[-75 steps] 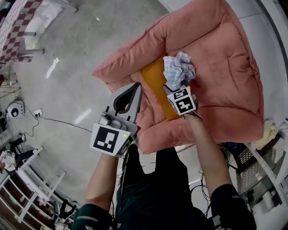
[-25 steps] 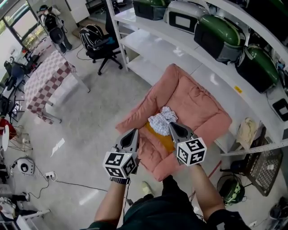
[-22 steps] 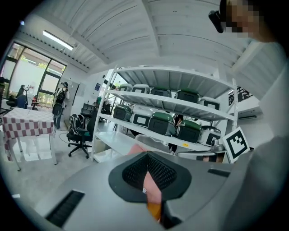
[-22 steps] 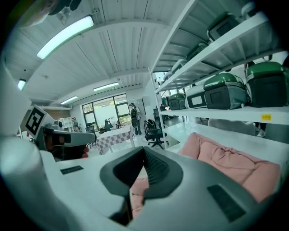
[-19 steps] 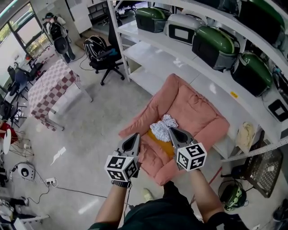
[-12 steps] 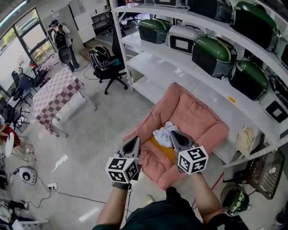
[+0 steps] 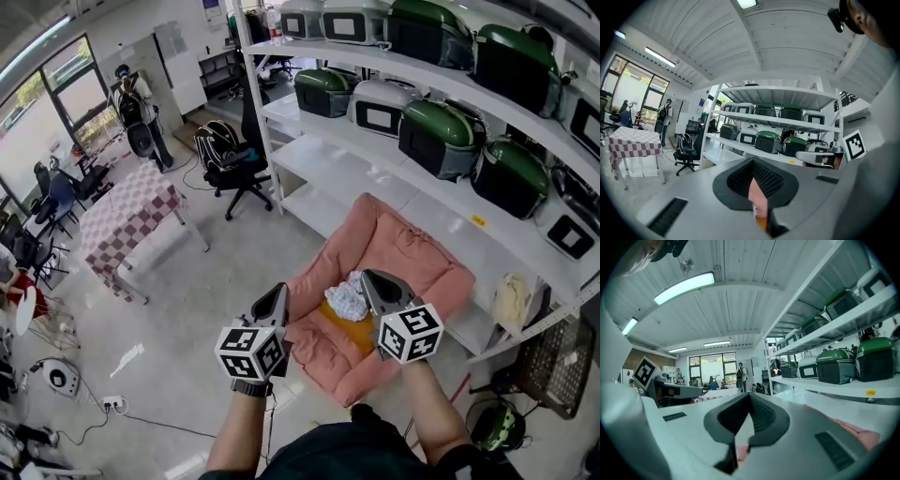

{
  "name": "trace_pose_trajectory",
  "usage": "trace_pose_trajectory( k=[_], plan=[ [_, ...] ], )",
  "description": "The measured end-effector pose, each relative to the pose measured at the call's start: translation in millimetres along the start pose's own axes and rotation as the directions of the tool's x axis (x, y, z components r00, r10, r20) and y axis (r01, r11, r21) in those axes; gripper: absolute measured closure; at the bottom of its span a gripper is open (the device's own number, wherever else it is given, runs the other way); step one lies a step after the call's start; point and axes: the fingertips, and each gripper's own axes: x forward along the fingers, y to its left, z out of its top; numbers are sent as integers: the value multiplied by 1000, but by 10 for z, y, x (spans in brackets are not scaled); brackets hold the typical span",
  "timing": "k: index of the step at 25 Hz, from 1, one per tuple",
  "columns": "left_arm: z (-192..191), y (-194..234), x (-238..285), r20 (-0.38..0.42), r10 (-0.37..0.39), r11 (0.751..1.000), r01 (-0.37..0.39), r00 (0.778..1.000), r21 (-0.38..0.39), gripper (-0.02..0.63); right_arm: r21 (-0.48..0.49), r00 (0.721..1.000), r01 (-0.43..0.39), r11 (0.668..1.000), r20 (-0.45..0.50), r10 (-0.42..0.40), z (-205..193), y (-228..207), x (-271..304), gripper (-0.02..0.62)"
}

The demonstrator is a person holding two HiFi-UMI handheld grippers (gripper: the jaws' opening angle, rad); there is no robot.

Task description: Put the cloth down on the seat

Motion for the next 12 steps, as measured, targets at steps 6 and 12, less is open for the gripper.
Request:
trace_pose_trajectory(
  k=[6,12],
  plan=[
    [228,-33,-146,35,-5,1000,4,999,14,603,-17,999,8,1000,48,-7,234,38,-101,591],
    [390,-63,-269,65,-8,999,5,998,42,603,-34,999,14,999,53,-12,318,116,-139,591]
  ],
)
